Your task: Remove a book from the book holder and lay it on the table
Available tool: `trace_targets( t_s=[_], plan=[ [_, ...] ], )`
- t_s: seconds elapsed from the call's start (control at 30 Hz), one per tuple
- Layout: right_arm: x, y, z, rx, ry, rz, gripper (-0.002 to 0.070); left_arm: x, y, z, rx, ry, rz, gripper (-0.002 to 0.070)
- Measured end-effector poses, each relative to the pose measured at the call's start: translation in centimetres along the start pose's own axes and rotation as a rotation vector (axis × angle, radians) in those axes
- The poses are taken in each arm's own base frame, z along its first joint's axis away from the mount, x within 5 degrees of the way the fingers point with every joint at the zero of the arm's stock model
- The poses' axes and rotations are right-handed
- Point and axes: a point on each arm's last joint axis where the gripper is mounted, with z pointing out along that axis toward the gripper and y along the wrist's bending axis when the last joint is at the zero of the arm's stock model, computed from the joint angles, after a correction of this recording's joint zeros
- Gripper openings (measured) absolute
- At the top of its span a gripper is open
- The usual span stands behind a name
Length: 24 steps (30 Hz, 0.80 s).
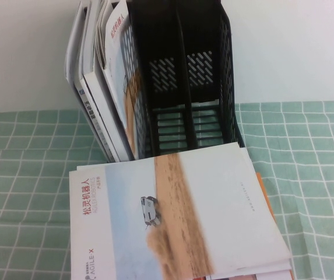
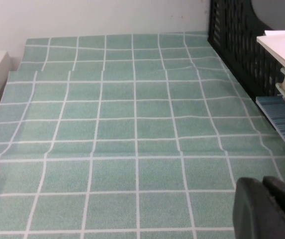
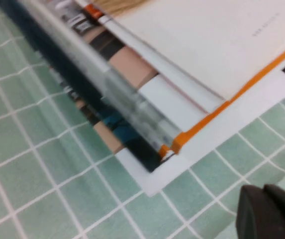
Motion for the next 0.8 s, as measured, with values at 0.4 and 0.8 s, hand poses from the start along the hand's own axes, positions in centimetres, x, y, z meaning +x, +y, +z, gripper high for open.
trace_targets(
  t_s=[0.4, 0.8],
  plan=[
    [1.1, -2.8, -4.8, 0.611, -0.205, 0.196, -0.0001, 0.0, 0.0, 0.0, 0.0, 0.0, 0.0, -0.0003],
    [5.9, -2.6, -2.0, 0.792, -0.107, 0.335, -0.0001, 0.0, 0.0, 0.0, 0.0, 0.0, 0.001, -0.0002]
  ],
)
